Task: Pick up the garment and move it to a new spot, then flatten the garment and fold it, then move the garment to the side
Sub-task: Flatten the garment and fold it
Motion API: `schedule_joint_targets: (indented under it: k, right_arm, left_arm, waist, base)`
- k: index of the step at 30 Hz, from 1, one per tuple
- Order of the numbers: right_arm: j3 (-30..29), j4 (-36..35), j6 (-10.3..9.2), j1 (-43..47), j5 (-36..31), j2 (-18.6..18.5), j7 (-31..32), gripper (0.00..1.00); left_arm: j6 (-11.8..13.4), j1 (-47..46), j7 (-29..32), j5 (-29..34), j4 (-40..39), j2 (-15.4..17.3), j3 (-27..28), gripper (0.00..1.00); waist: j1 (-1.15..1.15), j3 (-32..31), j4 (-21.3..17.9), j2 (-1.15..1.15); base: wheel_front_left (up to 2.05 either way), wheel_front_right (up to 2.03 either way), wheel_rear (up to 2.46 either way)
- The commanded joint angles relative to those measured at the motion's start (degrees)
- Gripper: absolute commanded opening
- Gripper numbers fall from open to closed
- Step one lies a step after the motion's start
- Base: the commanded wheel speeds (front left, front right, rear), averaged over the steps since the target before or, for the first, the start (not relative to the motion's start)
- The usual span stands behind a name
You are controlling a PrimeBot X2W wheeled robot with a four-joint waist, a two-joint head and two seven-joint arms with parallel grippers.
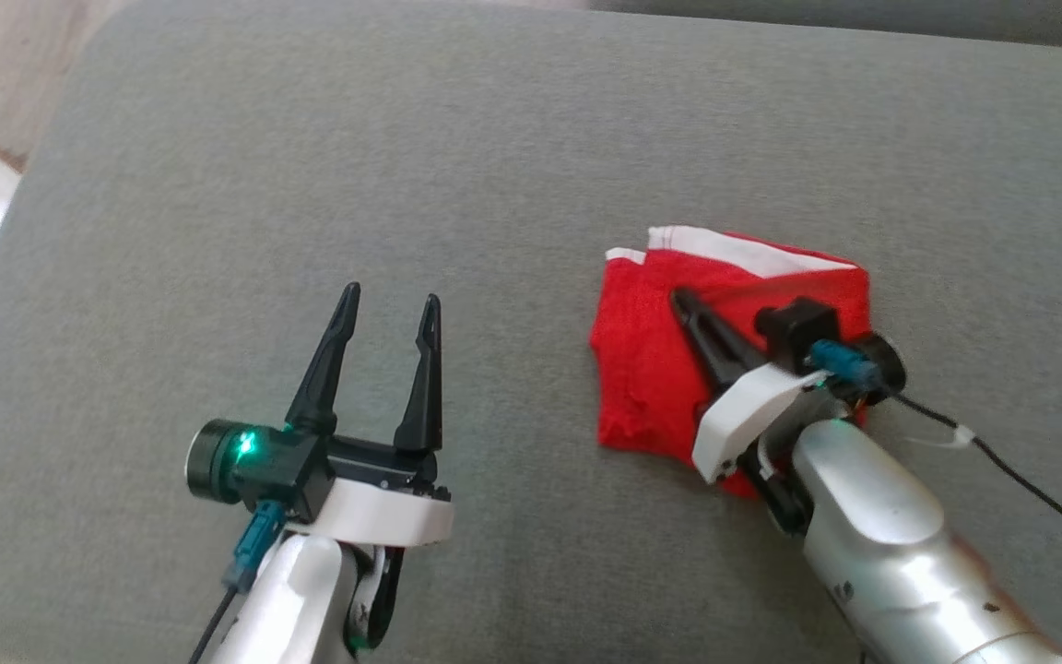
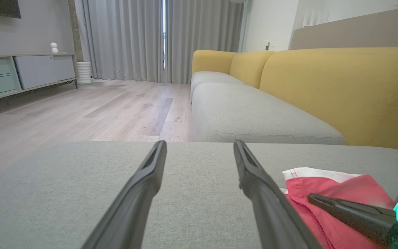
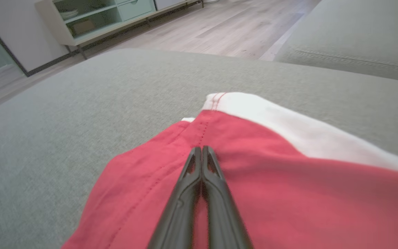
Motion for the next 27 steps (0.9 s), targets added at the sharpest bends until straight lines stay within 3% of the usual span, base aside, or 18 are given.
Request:
schedule_joint_targets:
  k: [1,9,21,22,23,24,27]
  right_arm:
    - [-0.1,-1.7,0.39,-1.3,0.7,0.8,-1.4,0.00]
    - [-9.8,-12.6,0.39,0.6,-1.4,0.7,-2.5,0.00]
    - [-22.7,-31.4,0.39,16.8,-8.0,0.7,-2.6,0.00]
    - [-23.3,-32.1,0.39,17.6,-8.1,0.8,-2.6,0.33]
    - [-23.8,-32.7,0.39,18.4,-8.1,0.8,-2.6,0.87]
    - [-24.1,-33.2,0.39,19.2,-7.9,0.8,-2.6,1.00]
    - [-24.2,-34.6,0.39,20.9,-7.2,0.8,-2.6,1.00]
  left_arm:
    - [0.2,-1.8,-0.5,-0.2,-1.7,0.2,1.9,1.00]
    - [-0.4,-1.5,-0.5,0.7,-3.3,0.2,3.7,1.00]
    - [-0.5,0.0,-0.5,1.0,-4.4,0.2,5.1,1.00]
    - [-0.6,0.2,-0.5,1.0,-4.3,0.2,5.1,1.00]
    - [-0.7,0.4,-0.5,1.0,-4.2,0.2,5.1,1.00]
    - [-0.8,0.6,-0.5,1.1,-4.0,0.2,5.1,1.00]
    - [-1.1,1.3,-0.5,1.2,-3.4,0.2,5.1,1.00]
  waist:
    - [0.00,-0.5,-1.3,0.00]
    - [0.00,-2.4,-7.5,0.00]
    - [0.00,-5.7,-13.4,0.00]
    - [0.00,-5.9,-13.6,0.00]
    - [0.00,-6.0,-13.7,0.00]
    - [0.00,-6.2,-13.7,0.00]
    - [0.00,-6.5,-13.8,0.00]
  base:
    - [0.00,0.00,0.00]
    - [0.00,0.00,0.00]
    - [0.00,0.00,0.00]
    - [0.00,0.00,0.00]
    - [0.00,0.00,0.00]
    - [0.00,0.00,0.00]
    - [0.00,0.00,0.00]
